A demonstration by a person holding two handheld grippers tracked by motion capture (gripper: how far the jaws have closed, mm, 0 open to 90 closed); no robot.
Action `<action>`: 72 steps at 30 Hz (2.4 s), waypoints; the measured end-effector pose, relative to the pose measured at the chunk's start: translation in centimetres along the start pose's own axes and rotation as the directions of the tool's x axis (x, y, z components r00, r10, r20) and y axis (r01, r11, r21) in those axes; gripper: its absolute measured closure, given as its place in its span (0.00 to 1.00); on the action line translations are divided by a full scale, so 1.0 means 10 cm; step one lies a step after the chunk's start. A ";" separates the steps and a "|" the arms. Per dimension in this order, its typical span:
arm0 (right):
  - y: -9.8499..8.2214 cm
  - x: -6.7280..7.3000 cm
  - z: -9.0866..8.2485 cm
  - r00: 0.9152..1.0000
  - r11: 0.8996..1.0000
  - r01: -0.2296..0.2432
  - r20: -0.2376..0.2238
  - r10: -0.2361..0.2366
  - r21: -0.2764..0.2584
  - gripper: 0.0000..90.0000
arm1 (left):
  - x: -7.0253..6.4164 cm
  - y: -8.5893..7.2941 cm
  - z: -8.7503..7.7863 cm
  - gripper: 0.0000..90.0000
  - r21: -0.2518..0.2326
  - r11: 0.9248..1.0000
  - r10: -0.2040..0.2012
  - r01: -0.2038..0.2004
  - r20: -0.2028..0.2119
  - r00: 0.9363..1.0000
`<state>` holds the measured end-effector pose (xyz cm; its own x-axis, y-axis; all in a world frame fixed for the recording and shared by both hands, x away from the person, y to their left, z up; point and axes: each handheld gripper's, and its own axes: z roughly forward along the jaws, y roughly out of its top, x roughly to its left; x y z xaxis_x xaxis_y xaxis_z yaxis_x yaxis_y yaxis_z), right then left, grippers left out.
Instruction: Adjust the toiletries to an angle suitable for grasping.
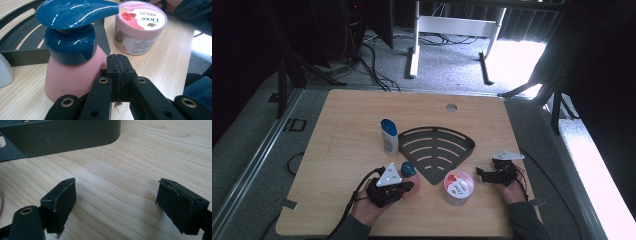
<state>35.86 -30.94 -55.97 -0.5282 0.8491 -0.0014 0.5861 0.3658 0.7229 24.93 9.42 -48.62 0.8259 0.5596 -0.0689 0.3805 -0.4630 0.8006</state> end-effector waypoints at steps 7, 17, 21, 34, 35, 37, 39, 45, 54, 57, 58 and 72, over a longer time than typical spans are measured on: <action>0.00 0.00 0.00 1.000 1.000 0.000 0.000 0.000 0.000 0.18 | 0.01 0.03 0.06 0.99 0.003 1.000 0.013 -0.013 -0.005 1.000; 0.00 0.00 0.00 1.000 1.000 0.001 0.000 -0.001 0.000 0.18 | 0.05 0.05 0.10 1.00 -0.003 1.000 0.009 -0.009 -0.027 1.000; 0.00 0.00 0.00 1.000 1.000 0.001 0.000 -0.001 0.000 0.18 | 0.08 0.07 0.12 1.00 -0.003 1.000 0.000 0.000 -0.057 0.998; 0.00 0.00 0.00 1.000 1.000 0.001 0.000 -0.001 0.000 0.18 | 0.24 0.05 0.07 0.99 0.001 0.999 -0.032 0.033 -0.120 0.992; 0.00 0.00 0.00 1.000 1.000 0.001 0.000 -0.001 0.000 0.17 | 0.25 0.05 0.07 0.99 -0.002 0.999 -0.042 0.043 -0.129 0.991; 0.00 0.00 0.00 1.000 1.000 0.001 0.000 -0.001 0.000 0.17 | 0.27 0.05 0.06 0.99 0.001 0.999 -0.045 0.046 -0.129 0.991; 0.00 0.00 0.00 1.000 1.000 0.001 0.000 -0.001 0.000 0.18 | 0.26 0.06 0.07 0.98 -0.007 0.999 -0.034 0.033 -0.128 0.991; 0.00 0.00 0.00 1.000 1.000 0.001 0.001 -0.001 0.000 0.18 | 0.27 0.14 0.12 0.99 -0.021 1.000 -0.014 0.012 -0.124 0.992; 0.00 0.00 0.00 1.000 1.000 0.001 0.000 -0.001 0.000 0.18 | 0.36 0.16 0.15 0.99 -0.027 0.999 -0.035 0.031 -0.160 0.986; 0.00 0.00 0.00 1.000 1.000 0.001 0.001 -0.001 0.000 0.18 | 0.39 0.17 0.15 0.99 -0.032 0.998 -0.051 0.046 -0.169 0.984; 0.00 0.00 0.00 1.000 1.000 0.001 0.000 -0.001 0.000 0.18 | 0.40 0.17 0.15 0.99 -0.030 0.998 -0.050 0.046 -0.172 0.984; 0.00 0.00 0.00 1.000 1.000 0.001 0.000 -0.001 0.000 0.18 | 0.60 0.13 0.09 0.99 -0.047 0.995 -0.091 0.083 -0.217 0.972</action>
<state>35.86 -30.94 -55.97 -0.5285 0.8489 -0.0021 0.5860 0.3665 0.7227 30.78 11.56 -48.55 0.6775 0.7355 -0.0108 0.4281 -0.3822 0.8189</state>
